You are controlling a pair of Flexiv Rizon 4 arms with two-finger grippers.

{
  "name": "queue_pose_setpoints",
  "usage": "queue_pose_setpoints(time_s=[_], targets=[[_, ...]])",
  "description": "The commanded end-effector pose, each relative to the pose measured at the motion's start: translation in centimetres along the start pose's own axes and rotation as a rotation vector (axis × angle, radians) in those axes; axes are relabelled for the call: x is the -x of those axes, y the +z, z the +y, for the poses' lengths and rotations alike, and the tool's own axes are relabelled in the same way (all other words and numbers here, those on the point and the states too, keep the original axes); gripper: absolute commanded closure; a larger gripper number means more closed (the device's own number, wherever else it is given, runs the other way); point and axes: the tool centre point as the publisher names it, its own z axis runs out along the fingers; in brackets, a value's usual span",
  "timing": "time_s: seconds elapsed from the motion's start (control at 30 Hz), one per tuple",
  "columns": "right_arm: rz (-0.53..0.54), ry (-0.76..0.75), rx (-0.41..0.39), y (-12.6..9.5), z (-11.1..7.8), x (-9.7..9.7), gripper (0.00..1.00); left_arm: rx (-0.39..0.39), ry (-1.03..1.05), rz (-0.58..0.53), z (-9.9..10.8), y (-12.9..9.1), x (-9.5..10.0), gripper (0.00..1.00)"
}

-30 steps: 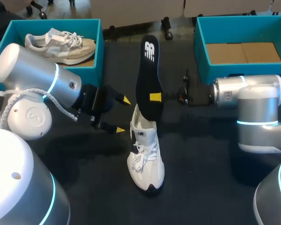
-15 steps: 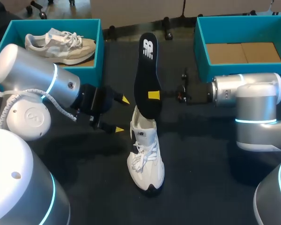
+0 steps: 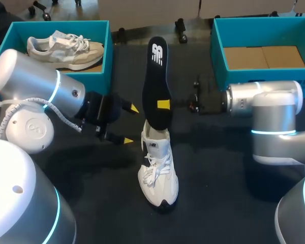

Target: Take the shoe out of the shoebox, open the shoe tongue, remove and reinsert the insole, then place the shoe into the shoebox

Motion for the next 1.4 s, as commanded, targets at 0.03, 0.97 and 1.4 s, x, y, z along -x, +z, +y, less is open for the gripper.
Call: queue_pose_setpoints(time_s=[0.03, 0.97, 1.4], targets=[[0.003, -0.001, 0.002, 0.6, -0.2, 0.2, 1.0, 0.005, -0.001, -0.009, 0.0, -0.1, -0.2, 0.0], [0.028, -0.022, -0.023, 1.1, -2.0, 0.1, 1.0, 0.003, -0.067, -0.025, 0.2, -0.3, -0.5, 0.0], [0.034, -0.025, -0.036, 0.9, -3.6, 0.4, 1.0, 0.011, -0.064, -0.025, 0.1, -0.2, -0.6, 0.0]])
